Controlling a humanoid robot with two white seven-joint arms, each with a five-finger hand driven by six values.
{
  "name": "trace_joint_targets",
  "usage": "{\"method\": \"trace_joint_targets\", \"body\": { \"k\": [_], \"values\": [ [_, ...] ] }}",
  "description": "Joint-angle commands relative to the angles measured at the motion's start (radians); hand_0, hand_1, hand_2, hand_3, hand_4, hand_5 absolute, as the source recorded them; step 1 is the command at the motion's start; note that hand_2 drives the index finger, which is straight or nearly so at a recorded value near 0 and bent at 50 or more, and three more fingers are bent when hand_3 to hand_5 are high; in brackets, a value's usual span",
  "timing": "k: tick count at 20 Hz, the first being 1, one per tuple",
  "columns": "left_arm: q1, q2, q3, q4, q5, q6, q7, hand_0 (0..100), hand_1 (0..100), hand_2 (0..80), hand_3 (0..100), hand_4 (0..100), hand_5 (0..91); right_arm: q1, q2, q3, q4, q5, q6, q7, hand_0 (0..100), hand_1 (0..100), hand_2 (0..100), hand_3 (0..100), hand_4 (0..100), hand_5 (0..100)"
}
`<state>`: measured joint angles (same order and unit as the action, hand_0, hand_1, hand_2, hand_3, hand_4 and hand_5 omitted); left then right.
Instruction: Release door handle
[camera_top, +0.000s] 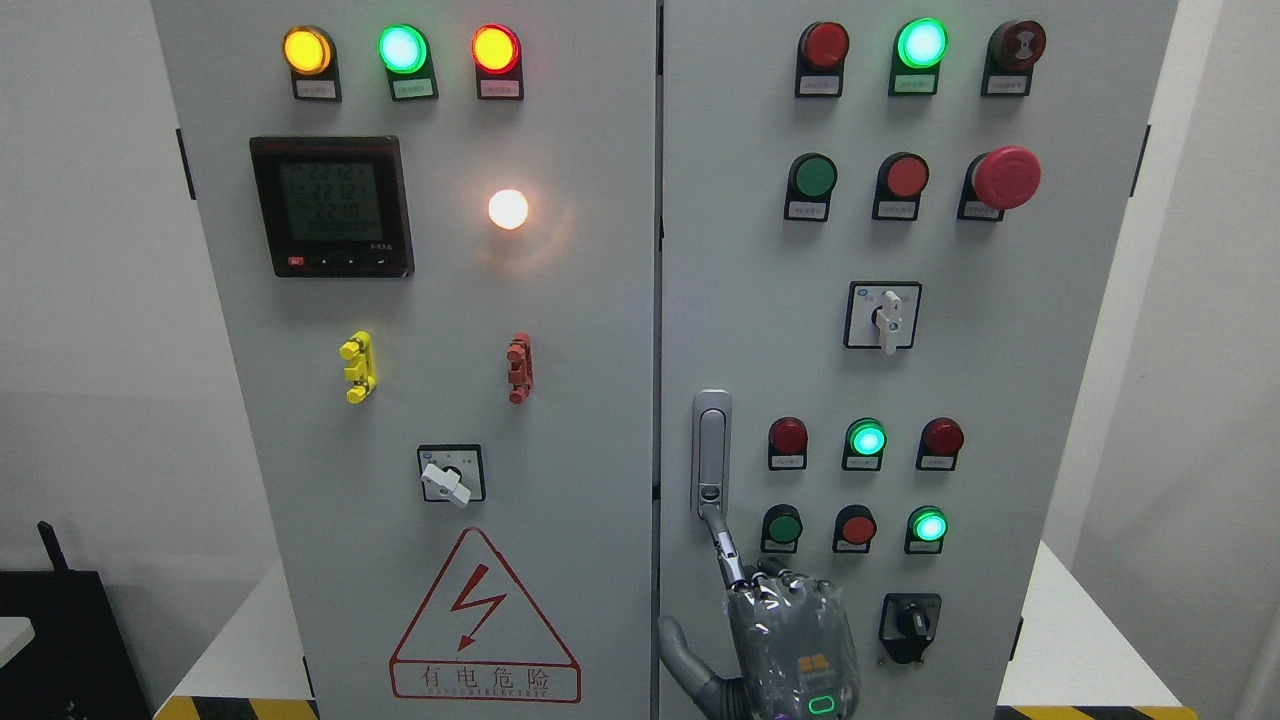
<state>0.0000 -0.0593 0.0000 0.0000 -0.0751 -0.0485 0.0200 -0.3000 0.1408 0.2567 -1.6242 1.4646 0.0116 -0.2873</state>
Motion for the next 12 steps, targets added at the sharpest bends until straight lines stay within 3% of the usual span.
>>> {"method": "trace_joint_targets", "body": {
  "k": [1, 12],
  "values": [
    [-0.003, -0.001, 0.002, 0.009, 0.0, -0.001, 0.0, 12, 39, 0.0, 0, 0, 0.0, -0.001, 0.005, -0.001, 0.009, 0.003, 0.001, 0.0, 33, 26, 0, 94, 84, 98],
    [-0.003, -0.001, 0.002, 0.009, 0.0, -0.001, 0.0, 12, 39, 0.0, 0, 0, 0.0, -0.001, 0.005, -0.005, 0.009, 0.005, 0.018, 0.008, 33, 26, 0, 94, 84, 98]
  ]
}}
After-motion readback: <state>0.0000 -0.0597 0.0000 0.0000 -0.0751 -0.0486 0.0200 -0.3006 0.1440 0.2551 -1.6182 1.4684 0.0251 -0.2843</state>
